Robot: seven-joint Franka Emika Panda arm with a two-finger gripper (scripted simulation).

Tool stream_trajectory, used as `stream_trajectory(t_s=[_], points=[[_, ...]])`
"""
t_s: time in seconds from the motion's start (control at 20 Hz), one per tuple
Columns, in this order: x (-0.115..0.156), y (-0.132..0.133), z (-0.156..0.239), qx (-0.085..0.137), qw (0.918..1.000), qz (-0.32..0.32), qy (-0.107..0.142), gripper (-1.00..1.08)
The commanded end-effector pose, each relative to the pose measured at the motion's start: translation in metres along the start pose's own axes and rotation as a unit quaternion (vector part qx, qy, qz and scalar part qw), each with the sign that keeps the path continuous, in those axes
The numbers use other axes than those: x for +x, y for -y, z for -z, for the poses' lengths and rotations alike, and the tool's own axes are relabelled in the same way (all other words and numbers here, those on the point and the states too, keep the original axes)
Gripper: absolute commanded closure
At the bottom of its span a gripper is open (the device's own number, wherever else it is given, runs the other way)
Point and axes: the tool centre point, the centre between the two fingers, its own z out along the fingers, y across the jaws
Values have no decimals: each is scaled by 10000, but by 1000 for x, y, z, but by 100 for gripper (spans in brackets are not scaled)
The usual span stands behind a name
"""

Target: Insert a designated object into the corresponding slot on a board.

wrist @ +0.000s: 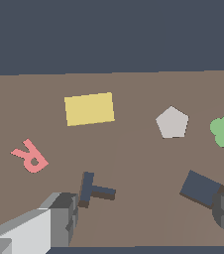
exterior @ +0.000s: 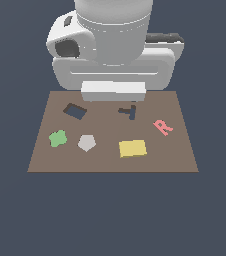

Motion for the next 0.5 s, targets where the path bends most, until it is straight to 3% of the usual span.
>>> stream_trajectory(t_s=[0.0, 0.45], points=[[0, 0, 0, 0, 10000, 0, 0, -92], [1, 3, -4, -3, 9997, -247, 0, -92]])
